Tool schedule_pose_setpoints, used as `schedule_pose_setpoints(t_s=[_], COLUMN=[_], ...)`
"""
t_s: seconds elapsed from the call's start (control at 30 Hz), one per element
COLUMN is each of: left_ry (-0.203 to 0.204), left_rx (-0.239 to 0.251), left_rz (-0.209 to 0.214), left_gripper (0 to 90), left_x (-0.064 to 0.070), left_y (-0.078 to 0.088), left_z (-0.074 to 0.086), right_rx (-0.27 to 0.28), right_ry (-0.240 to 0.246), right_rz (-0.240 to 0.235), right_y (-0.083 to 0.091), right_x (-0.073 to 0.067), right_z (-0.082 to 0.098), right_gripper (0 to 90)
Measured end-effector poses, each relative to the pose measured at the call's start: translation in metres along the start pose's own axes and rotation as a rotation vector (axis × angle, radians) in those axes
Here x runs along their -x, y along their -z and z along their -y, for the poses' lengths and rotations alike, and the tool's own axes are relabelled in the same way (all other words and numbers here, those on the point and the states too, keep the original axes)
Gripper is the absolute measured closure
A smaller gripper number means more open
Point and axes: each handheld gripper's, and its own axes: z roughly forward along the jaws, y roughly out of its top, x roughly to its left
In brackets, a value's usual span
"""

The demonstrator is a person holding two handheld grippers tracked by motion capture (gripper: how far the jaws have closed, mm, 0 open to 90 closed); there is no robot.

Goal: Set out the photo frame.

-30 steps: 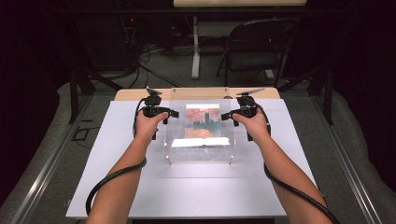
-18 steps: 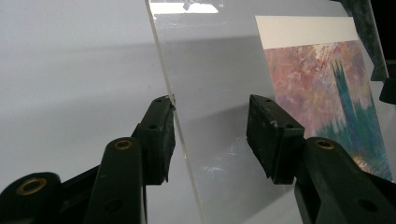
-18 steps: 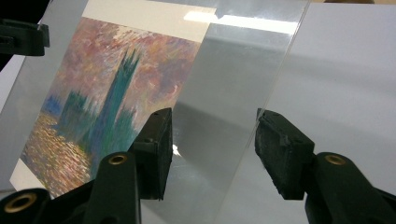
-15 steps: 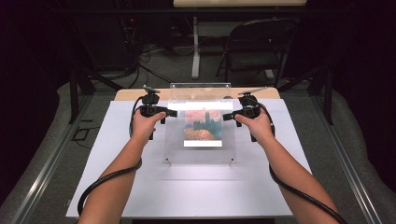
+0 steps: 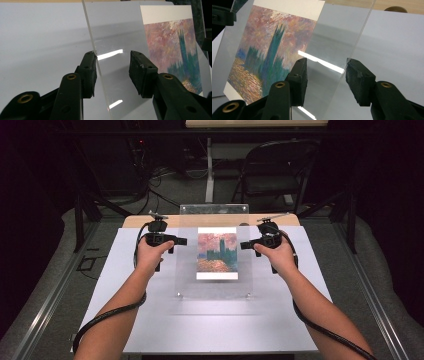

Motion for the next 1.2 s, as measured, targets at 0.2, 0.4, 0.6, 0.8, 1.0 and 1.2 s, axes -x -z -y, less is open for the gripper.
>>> schedule_pose_setpoints(t_s=[0.2, 0.4, 0.6, 0.8, 1.0, 1.2], left_ry=[-0.021, -0.052, -0.081, -0.099, -0.120, -0.148], left_rx=[0.017, 0.025, 0.027, 0.034, 0.049, 0.055], left_rz=[0.015, 0.019, 0.012, 0.021, 0.028, 0.030], left_gripper=[60.8, 62.9, 64.5, 66.4, 68.5, 69.4], left_x=[0.003, 0.009, 0.016, 0.019, 0.023, 0.028], left_y=[0.010, 0.023, 0.032, 0.040, 0.049, 0.057], left_z=[0.004, 0.008, 0.012, 0.015, 0.022, 0.027], right_rx=[0.016, 0.039, 0.047, 0.050, 0.064, 0.074], right_ry=[0.015, 0.030, 0.044, 0.065, 0.090, 0.103], right_rz=[-0.008, -0.019, -0.026, -0.029, -0.014, -0.016], right_y=[0.010, 0.020, 0.030, 0.039, 0.049, 0.055], right_x=[-0.005, -0.010, -0.016, -0.021, -0.028, -0.032], right_z=[0.002, 0.006, 0.008, 0.011, 0.016, 0.020], right_gripper=[53.8, 55.0, 56.0, 57.7, 62.3, 63.9])
